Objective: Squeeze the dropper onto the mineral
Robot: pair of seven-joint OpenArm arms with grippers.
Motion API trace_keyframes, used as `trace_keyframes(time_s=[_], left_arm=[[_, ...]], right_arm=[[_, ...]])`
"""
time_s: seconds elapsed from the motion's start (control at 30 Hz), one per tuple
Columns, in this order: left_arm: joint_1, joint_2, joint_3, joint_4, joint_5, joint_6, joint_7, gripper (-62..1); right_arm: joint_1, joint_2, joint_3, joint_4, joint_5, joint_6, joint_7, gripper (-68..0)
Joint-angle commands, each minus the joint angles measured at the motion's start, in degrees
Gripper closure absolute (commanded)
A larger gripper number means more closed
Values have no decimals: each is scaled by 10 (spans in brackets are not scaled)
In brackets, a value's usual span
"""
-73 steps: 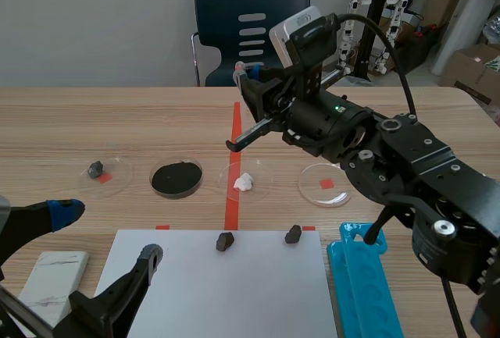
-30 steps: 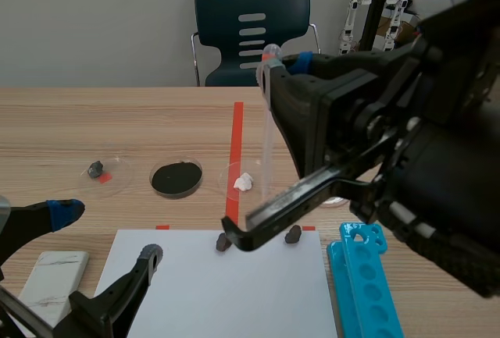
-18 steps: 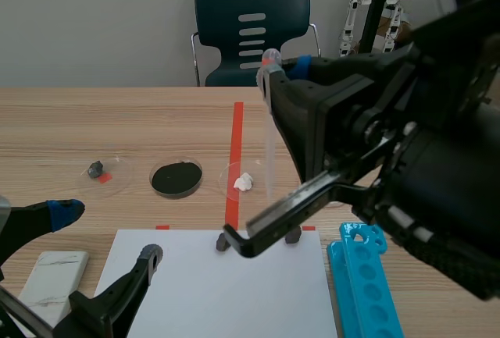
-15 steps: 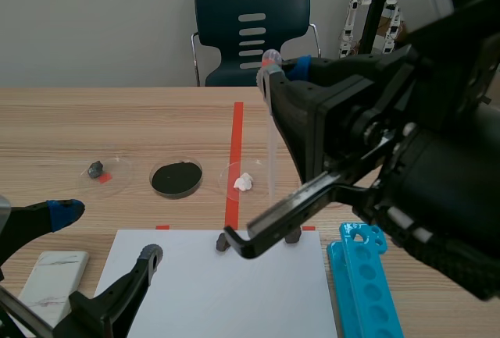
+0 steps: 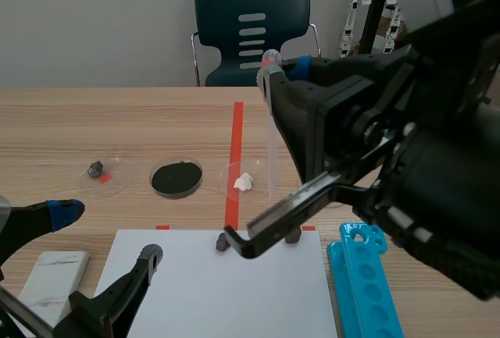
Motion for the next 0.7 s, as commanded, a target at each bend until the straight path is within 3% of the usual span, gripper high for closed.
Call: trace_keyframes(time_s=[0.0,0.67], left_arm=[[1,1,-2,14,-3,0,-8,-602],[1,1,-2,14,-3,0,-8,-602]], right_arm=[[3,1,2,6,2,0,9,-11],[4,1,2,6,2,0,13,-11]])
